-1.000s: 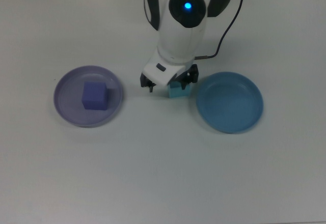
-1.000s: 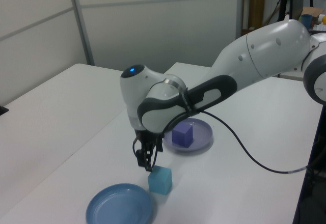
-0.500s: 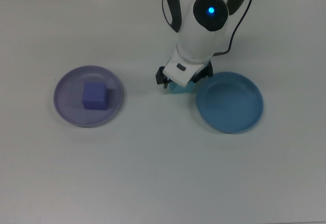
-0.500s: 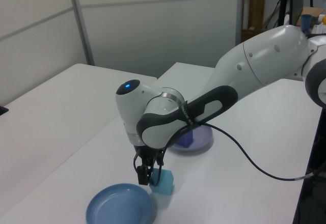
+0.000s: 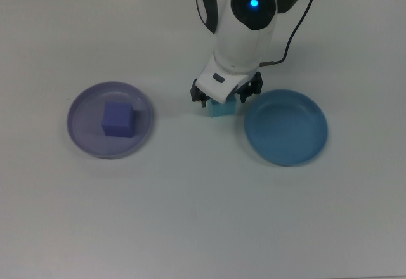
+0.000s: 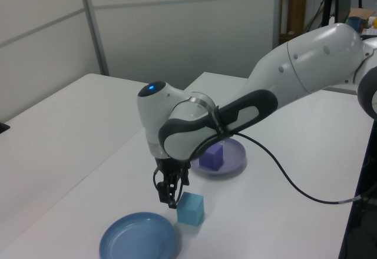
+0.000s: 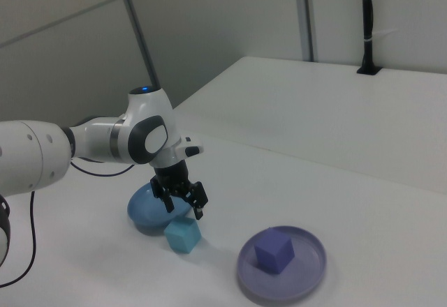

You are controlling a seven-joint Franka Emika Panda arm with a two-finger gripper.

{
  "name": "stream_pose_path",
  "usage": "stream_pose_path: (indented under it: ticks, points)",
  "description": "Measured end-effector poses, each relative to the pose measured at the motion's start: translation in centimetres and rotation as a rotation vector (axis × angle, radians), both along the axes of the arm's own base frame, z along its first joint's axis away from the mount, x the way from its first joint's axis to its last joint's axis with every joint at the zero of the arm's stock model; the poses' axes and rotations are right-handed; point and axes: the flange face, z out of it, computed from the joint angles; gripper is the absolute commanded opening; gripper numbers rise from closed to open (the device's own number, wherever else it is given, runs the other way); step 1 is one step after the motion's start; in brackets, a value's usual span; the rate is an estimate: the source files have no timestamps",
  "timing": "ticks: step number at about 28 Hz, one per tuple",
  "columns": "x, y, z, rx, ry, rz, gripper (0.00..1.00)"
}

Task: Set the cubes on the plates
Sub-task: 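Move the gripper over the light-blue cube and lower onto it, then close the gripper on the light-blue cube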

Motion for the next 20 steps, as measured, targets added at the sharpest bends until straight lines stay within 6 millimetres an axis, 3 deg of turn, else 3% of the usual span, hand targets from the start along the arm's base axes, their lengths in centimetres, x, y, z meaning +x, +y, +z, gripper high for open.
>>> stream_pose_path:
  ticks: [6,16,18,20]
  points:
    - [0.0,-0.3,0.0,0.021,0.013,-0.022,1.0]
    - [-1.1,0.8,-2.0,-0.012,0.051,0.015,1.0]
    - [-1.4,0.7,-2.6,-0.027,0.061,0.024,0.95]
    - [-1.6,0.6,-2.9,-0.04,0.073,0.023,0.77]
